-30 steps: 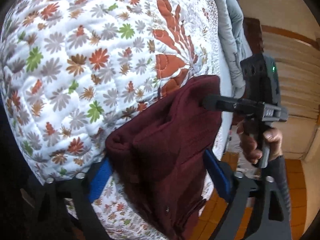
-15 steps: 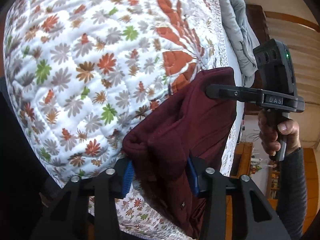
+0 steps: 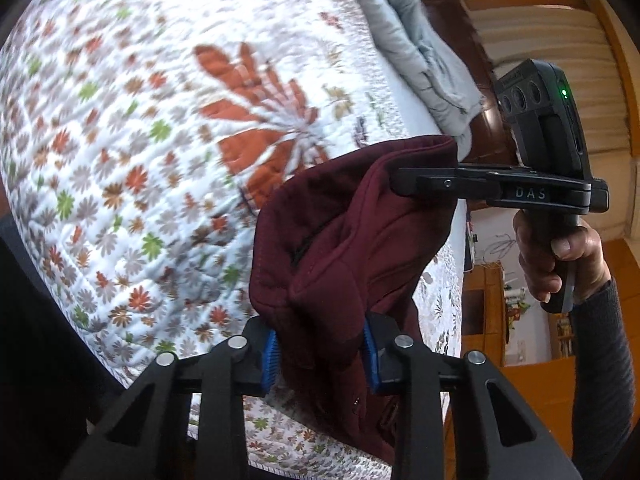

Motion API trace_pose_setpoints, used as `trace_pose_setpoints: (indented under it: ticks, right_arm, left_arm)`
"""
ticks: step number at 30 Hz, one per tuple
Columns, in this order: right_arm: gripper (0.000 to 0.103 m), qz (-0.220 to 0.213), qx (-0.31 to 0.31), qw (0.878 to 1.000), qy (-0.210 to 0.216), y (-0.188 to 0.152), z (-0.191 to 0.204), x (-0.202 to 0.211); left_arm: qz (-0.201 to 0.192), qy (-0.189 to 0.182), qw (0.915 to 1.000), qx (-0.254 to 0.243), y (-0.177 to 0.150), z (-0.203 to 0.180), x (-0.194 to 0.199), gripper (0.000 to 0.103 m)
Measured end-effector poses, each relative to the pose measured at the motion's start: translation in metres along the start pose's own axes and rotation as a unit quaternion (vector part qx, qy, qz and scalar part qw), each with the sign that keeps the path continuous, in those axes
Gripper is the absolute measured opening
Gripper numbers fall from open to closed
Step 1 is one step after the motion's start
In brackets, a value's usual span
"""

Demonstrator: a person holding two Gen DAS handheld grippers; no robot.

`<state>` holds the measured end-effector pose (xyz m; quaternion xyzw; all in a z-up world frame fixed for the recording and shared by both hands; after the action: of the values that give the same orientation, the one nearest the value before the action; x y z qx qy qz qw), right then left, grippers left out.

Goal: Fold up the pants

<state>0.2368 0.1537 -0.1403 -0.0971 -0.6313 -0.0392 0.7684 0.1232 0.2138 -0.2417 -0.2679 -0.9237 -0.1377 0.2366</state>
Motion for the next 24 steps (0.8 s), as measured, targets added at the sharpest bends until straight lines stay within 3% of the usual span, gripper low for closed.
trace_pose_setpoints:
  ticks: [11,24]
  right_arm:
    - [0.025,-0.072,-0.034,0.995,-0.053,-0.048,0.002,0.068]
    - [0.016,-0.130,-0.069,0.983,-0.110,-0.126,0.009,0.142]
  left_arm:
    - [-0.004,-0.011,0.9963,-0.085,-0.005,-0.061,0.007,0.032]
    - [0.004,-0.029,0.9821,-0.186,-0.041,-0.140,0.023,0.032]
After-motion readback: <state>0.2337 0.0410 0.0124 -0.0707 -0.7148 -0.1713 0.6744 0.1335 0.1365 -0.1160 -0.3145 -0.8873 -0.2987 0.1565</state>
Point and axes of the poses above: each gripper's, at about its wrist camera, not at the fingertips, and x roughly against the way its jaws point, z to its left, y to its top, the point moved 5 cm from there along -x, roughly the way its jaws point, and after that the axes turned 7 degrees about -y, right-handed, at the moved point
